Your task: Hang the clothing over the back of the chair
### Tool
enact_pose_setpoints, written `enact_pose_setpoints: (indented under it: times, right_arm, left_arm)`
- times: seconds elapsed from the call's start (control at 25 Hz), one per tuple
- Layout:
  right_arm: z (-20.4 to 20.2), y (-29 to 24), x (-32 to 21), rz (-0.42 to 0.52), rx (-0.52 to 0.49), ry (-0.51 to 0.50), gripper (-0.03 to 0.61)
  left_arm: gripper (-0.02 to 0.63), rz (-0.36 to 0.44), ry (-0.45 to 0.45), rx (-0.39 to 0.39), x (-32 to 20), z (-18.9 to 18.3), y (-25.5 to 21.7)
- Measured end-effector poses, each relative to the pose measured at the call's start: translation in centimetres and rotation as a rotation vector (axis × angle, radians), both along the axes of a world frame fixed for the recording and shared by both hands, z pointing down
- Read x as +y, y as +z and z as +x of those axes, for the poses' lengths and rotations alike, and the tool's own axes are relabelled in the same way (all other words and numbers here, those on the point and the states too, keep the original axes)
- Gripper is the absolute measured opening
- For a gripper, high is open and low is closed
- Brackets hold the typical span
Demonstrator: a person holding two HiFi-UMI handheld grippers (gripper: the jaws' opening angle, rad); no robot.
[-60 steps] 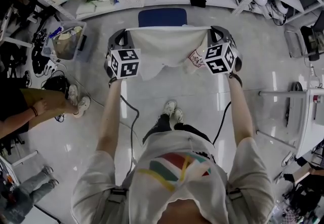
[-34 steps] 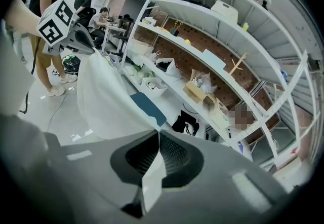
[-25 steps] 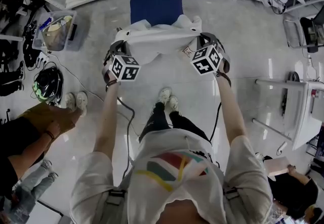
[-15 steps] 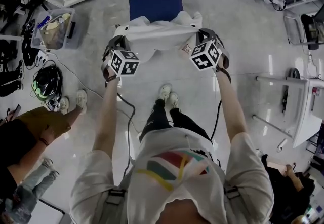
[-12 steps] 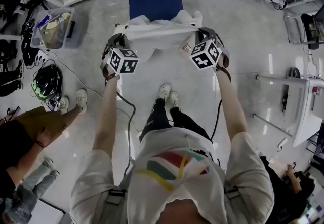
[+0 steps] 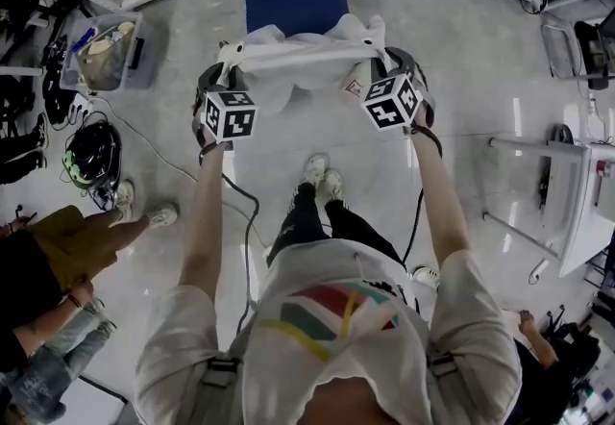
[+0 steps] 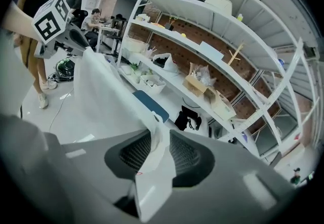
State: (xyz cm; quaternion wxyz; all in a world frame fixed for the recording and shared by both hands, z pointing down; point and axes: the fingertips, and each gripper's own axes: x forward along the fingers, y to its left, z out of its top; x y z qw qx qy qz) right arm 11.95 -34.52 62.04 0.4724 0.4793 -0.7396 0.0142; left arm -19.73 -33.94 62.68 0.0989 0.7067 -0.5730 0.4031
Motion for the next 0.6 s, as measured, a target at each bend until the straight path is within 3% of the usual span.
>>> enact_pose_setpoints:
  times: [0.12, 0.24, 0.44, 0.6]
  right_arm:
    - [0.1, 0.1, 0.6, -0.024, -0.028, -0.002, 0.211]
    - [0.5, 0.1, 1.2, -0.031, -0.033, -0.004, 0.216]
    - [0.8, -0.5, 1.8, -0.032, -0.047, 0.007, 0.216]
    - [1.0, -2.1, 1.6, -0.002, -0.079, 0.024, 0.215]
  left_arm:
    - [0.111, -0.008, -0.034, 0.031, 0.6, -0.1, 0.0]
    - [0.147, -0.027, -0.035, 0.049, 1.5, 0.2, 0.4]
    - [0.155, -0.044, -0.028, 0.056, 2.7, 1.1, 0.6]
    - [0.155, 0.008, -0.047, 0.066, 2.3, 1.3, -1.2]
